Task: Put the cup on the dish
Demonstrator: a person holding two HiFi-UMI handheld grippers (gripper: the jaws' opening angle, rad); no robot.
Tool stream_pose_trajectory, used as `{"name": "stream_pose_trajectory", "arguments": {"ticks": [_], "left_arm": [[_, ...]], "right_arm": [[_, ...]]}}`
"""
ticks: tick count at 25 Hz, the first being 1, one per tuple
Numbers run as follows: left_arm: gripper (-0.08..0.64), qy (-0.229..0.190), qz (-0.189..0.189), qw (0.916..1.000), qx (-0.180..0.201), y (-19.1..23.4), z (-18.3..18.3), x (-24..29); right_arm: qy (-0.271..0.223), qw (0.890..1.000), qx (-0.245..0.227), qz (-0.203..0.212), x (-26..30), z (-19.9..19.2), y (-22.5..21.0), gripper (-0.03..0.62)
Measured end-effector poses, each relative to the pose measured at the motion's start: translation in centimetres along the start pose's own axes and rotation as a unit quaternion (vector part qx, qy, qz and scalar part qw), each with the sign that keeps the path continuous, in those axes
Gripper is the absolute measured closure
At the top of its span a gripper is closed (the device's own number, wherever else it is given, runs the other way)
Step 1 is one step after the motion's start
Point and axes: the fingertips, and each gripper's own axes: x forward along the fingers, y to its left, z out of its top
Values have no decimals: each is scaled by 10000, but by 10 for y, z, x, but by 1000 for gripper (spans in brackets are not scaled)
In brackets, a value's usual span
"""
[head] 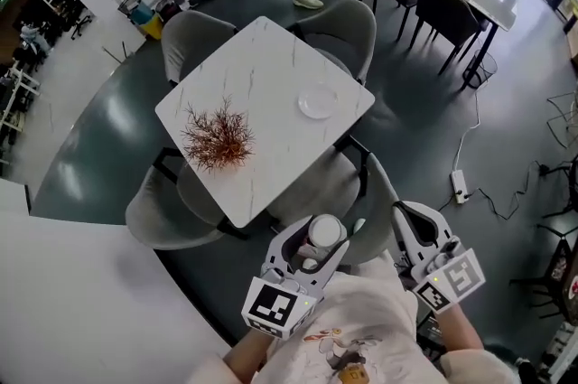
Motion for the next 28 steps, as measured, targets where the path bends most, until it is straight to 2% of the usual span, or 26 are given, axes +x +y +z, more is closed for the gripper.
{"name": "stream_pose_trajectory", "arguments": {"ticks": [6,11,14,21,26,28], "left_arm": [[291,-211,407,9989,-14,16,28,48],[291,-143,786,9967,-140,33,32,82],[291,-310,1030,9941,-106,45,41,101],[291,-381,1617,9859,-201,69,51,137],[291,-39,1834,9826,-295,76,41,155],[291,-91,1862,9821,-263,79,46,163]], "right_arm": [[78,9994,75,336,31,9,-49,588],[204,9978,221,585,51,4,-84,588],[273,9965,314,719,63,-4,-103,588],[465,9924,388,1067,93,-17,-137,588],[536,9893,402,1298,108,-19,-153,588],[544,9885,461,1335,114,-20,-158,588]]}}
